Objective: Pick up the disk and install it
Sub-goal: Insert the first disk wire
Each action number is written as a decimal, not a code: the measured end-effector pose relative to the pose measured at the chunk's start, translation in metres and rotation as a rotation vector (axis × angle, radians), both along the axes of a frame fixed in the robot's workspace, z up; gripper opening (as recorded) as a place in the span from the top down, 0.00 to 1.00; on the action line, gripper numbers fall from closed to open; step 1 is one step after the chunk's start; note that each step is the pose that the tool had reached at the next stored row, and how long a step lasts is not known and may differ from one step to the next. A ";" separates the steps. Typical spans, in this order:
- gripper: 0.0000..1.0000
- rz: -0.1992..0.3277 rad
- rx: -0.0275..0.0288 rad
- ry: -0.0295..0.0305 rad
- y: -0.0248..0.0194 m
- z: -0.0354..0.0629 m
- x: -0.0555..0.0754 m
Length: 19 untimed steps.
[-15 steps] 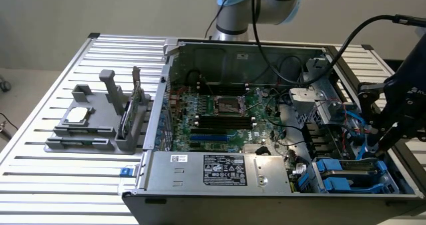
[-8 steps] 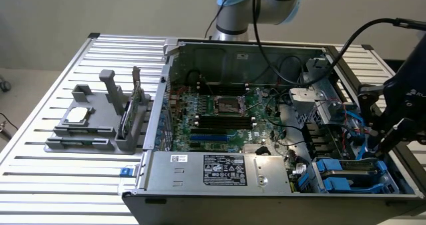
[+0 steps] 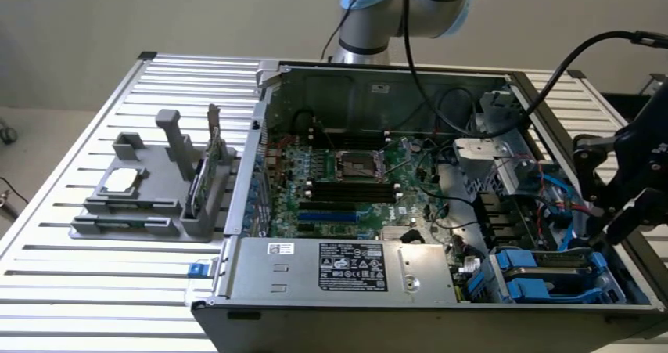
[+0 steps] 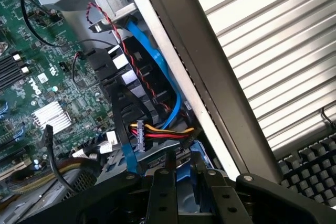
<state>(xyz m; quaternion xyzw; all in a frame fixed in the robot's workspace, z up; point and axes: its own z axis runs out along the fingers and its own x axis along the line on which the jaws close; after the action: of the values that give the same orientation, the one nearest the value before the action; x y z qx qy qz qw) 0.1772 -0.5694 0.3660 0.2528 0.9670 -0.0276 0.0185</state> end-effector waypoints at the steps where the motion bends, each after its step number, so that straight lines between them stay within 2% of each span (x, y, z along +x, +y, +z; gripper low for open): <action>1: 0.74 0.000 0.0001 0.0022 -0.0010 0.0000 0.001; 5: 0.74 0.000 0.0026 0.0110 -0.0068 0.0000 0.002; 9: 0.74 -0.001 0.0106 0.0172 -0.0131 -0.0001 0.003; 12: 0.74 0.000 0.0246 0.0185 -0.0175 0.0000 0.003; 19: 0.74 -0.004 0.0513 0.0192 -0.0269 0.0000 0.003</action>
<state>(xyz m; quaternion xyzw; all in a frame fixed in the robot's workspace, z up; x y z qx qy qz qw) 0.1799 -0.5962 0.3659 0.2550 0.9669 -0.0052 0.0027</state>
